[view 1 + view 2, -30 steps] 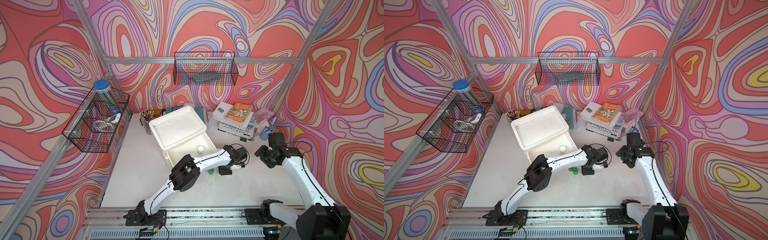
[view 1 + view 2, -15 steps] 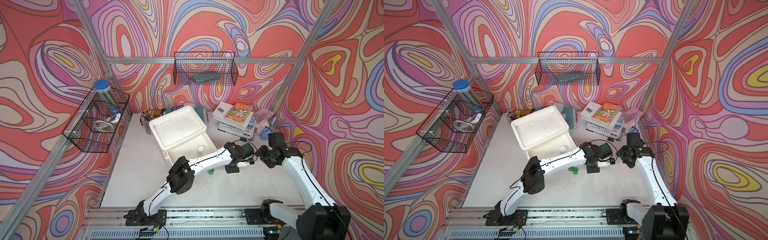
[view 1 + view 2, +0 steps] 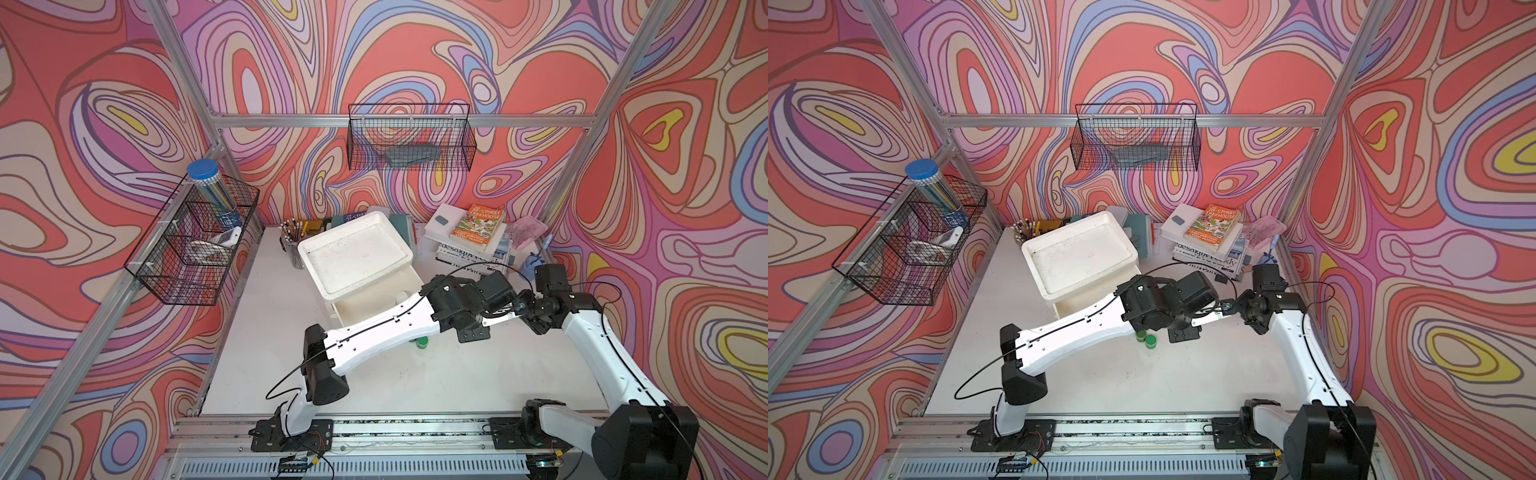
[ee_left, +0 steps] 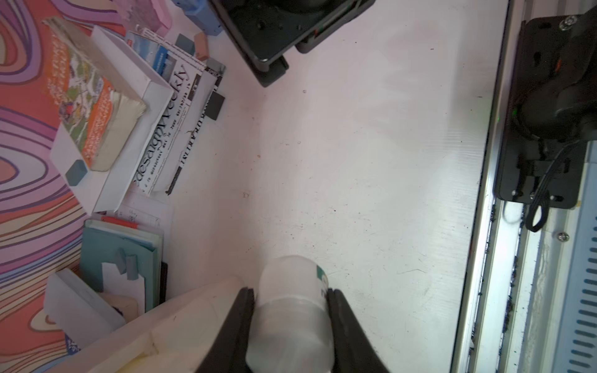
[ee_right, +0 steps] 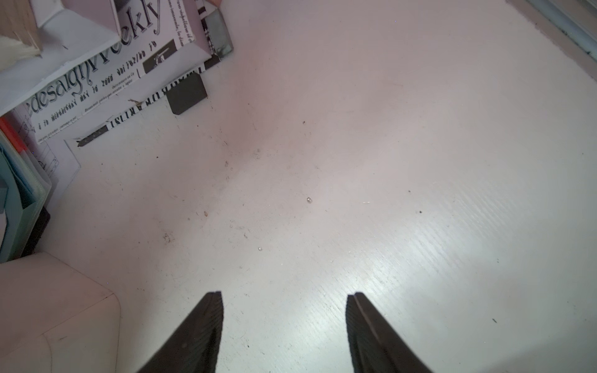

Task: Put the paint cans in the drawer according to color
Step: Place the paint can in the storage box.

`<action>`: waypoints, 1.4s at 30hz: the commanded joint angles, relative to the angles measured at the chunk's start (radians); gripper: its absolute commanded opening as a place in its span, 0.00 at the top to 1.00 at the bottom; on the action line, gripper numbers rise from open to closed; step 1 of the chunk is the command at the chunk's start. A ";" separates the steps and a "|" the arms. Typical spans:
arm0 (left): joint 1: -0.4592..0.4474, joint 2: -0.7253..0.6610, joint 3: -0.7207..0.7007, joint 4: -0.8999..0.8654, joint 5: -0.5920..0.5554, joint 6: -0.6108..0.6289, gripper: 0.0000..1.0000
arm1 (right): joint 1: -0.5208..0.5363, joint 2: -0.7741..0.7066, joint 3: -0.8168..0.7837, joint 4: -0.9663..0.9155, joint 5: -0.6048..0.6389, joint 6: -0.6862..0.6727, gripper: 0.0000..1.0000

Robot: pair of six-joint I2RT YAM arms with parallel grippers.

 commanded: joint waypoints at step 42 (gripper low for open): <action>0.386 -0.249 -0.551 -0.171 -0.073 -0.122 0.49 | -0.003 0.058 0.004 0.132 -0.042 -0.009 0.38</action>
